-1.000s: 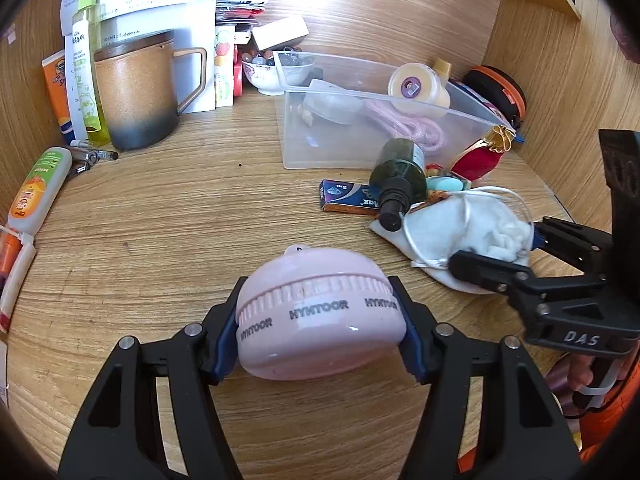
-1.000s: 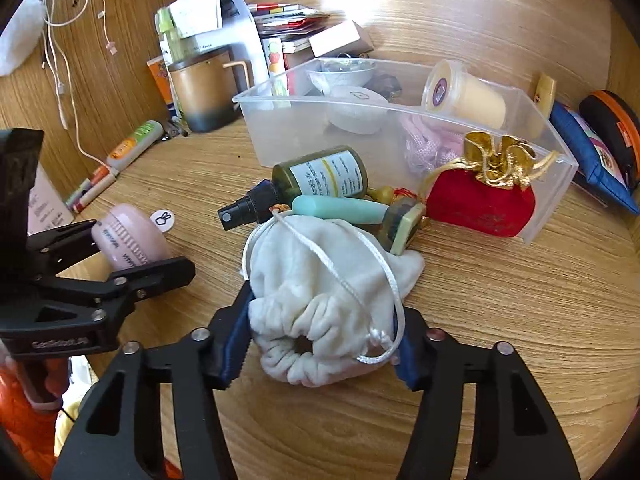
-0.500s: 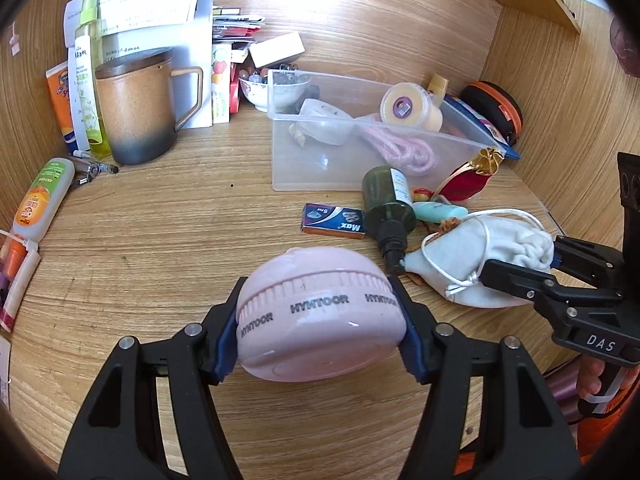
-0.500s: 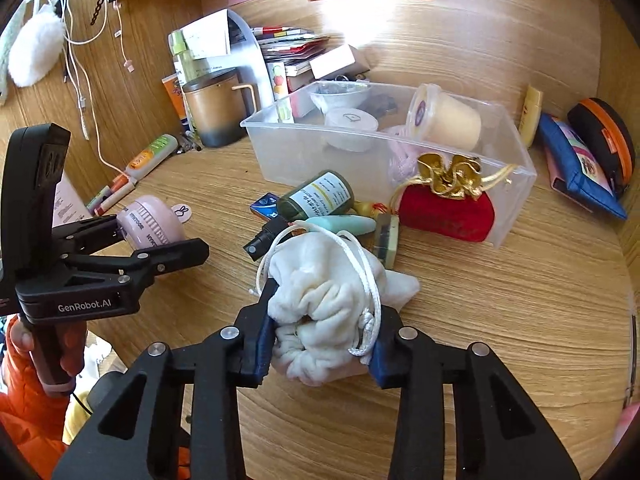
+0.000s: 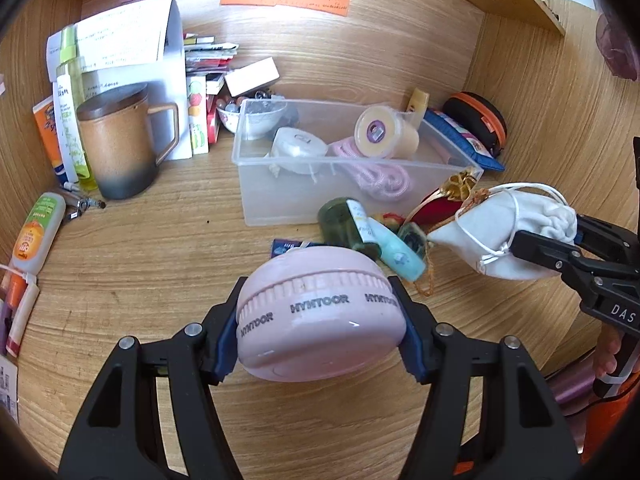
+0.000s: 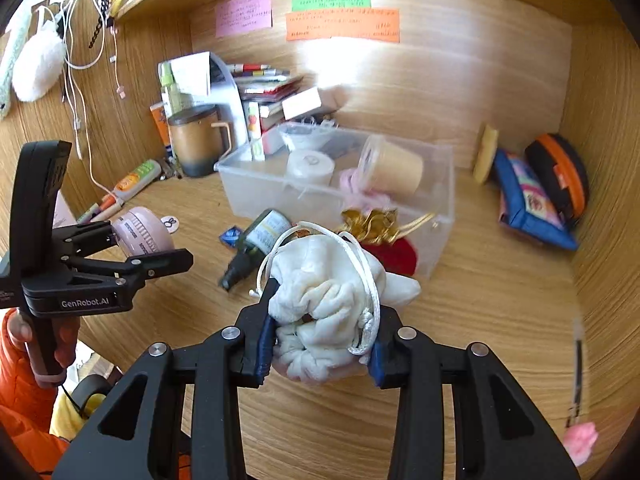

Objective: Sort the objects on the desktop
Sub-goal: 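Lift the pink case and white pouch with both grippers toward the clear box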

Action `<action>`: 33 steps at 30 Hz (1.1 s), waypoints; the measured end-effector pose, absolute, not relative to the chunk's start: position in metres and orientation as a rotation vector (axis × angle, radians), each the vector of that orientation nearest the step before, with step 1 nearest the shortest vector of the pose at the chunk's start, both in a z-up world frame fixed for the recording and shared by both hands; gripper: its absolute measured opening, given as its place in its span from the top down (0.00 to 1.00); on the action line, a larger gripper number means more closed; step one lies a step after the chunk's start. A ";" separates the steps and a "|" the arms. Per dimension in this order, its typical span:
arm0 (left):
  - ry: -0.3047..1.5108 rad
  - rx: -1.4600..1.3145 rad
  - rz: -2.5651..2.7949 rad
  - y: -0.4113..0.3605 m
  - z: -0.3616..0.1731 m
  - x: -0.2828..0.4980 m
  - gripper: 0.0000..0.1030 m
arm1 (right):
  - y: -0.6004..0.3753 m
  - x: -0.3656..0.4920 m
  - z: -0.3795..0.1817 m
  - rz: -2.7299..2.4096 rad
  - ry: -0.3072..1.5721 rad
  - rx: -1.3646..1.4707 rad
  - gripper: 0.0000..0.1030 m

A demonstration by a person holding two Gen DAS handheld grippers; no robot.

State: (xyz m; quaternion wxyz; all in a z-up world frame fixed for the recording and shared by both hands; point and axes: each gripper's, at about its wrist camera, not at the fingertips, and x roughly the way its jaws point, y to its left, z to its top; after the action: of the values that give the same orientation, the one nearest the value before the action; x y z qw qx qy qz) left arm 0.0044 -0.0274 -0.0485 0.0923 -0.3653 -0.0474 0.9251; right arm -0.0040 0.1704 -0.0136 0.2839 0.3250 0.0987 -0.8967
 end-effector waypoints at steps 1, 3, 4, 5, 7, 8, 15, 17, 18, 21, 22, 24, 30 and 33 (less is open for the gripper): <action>-0.140 -1.077 2.745 -0.026 -0.047 0.003 0.37 | 0.171 -0.005 -0.010 -2.405 0.265 0.858 0.68; -0.137 -1.065 2.747 -0.024 -0.043 0.002 0.37 | 0.172 -0.008 -0.004 -2.406 0.264 0.843 0.68; -0.136 -1.060 2.748 -0.023 -0.041 0.000 0.37 | 0.171 -0.009 -0.002 -2.406 0.261 0.838 0.68; -0.137 -1.056 2.748 -0.022 -0.040 -0.001 0.37 | 0.171 -0.011 0.000 -2.399 0.258 0.833 0.68; -0.140 -1.048 2.751 -0.022 -0.036 -0.004 0.37 | 0.171 -0.015 0.003 -2.394 0.248 0.827 0.68; -0.141 -1.044 2.752 -0.022 -0.034 -0.006 0.37 | 0.171 -0.017 0.004 -2.394 0.246 0.822 0.68; -0.143 -1.022 2.766 -0.024 -0.022 -0.019 0.37 | 0.162 -0.028 0.014 -2.388 0.286 0.787 0.68; -0.146 -1.023 2.772 -0.026 -0.019 -0.025 0.37 | 0.160 -0.033 0.016 -2.383 0.290 0.786 0.68; -0.149 -1.023 2.773 -0.027 -0.018 -0.028 0.37 | 0.159 -0.036 0.016 -2.381 0.290 0.785 0.68; -0.156 -1.019 2.779 -0.030 -0.014 -0.036 0.37 | 0.158 -0.043 0.019 -2.380 0.281 0.782 0.67; -0.156 -1.018 2.782 -0.031 -0.013 -0.038 0.37 | 0.157 -0.046 0.020 -2.380 0.277 0.781 0.68; -0.161 -1.020 2.784 -0.033 -0.011 -0.045 0.37 | 0.155 -0.051 0.022 -2.378 0.276 0.779 0.67; -0.165 -1.026 2.785 -0.038 -0.008 -0.068 0.37 | 0.146 -0.069 0.022 -2.360 0.288 0.783 0.68; -0.157 -1.024 2.785 -0.037 -0.006 -0.077 0.37 | 0.141 -0.080 0.021 -2.347 0.284 0.794 0.68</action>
State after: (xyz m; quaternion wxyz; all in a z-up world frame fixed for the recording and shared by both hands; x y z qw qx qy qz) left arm -0.0770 -0.0373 -0.0057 0.0850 -0.3435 -0.0525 0.9338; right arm -0.0802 0.1409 0.0207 0.3182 0.3017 0.1081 -0.8922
